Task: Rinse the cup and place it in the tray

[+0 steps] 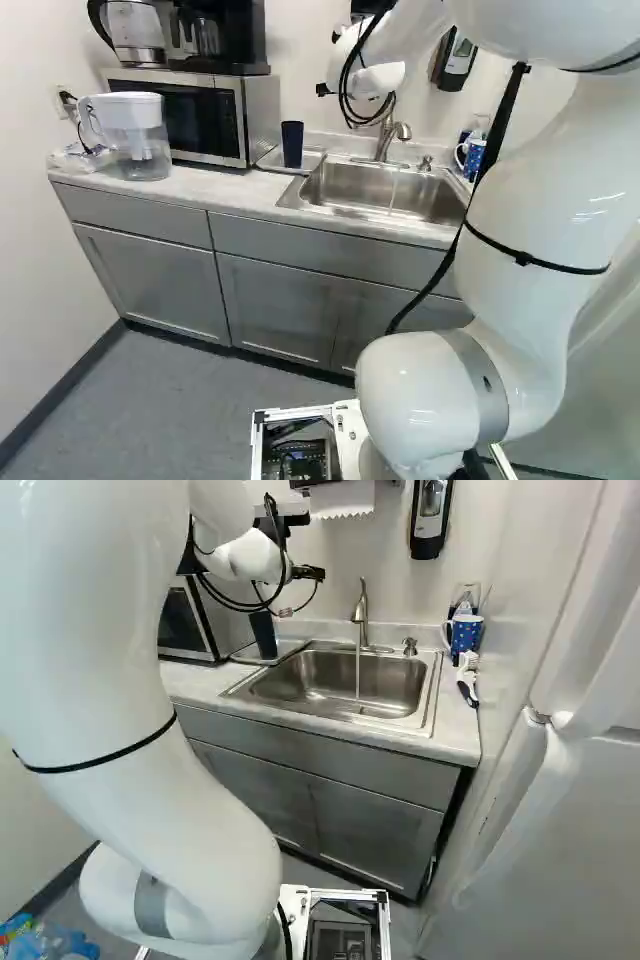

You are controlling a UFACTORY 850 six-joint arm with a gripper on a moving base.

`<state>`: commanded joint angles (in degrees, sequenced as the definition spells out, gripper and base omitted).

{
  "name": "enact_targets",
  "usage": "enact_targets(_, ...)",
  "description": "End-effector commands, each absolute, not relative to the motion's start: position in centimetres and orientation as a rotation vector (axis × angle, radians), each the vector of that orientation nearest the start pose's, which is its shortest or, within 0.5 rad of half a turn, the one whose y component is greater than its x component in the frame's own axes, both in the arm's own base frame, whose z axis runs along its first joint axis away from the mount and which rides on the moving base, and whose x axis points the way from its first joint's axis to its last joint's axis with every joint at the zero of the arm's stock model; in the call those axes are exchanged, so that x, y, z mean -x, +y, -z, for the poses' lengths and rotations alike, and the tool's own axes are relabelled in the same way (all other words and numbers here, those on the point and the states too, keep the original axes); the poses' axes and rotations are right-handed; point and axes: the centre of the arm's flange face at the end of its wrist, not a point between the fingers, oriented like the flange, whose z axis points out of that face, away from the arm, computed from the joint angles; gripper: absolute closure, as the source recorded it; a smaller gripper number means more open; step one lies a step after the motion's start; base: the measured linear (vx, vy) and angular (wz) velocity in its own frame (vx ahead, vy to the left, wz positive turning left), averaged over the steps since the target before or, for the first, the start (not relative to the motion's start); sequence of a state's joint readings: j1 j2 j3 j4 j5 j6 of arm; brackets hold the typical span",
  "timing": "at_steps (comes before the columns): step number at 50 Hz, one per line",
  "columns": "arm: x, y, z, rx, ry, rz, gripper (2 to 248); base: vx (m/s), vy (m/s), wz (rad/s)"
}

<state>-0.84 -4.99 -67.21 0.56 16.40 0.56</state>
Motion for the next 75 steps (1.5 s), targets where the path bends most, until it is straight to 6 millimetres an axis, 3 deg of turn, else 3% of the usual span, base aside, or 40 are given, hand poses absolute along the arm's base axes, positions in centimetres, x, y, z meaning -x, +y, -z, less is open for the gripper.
enact_targets(25,-56.7,-4.7,-69.4,2.44,0.127,2.042,3,0.0,0.0,0.0)
enact_targets(40,-57.3,-7.0,-69.4,2.457,0.176,2.058,3,0.0,0.0,0.0)
enact_targets(75,-61.5,-11.0,-69.1,2.47,0.245,2.09,3,0.0,0.0,0.0)
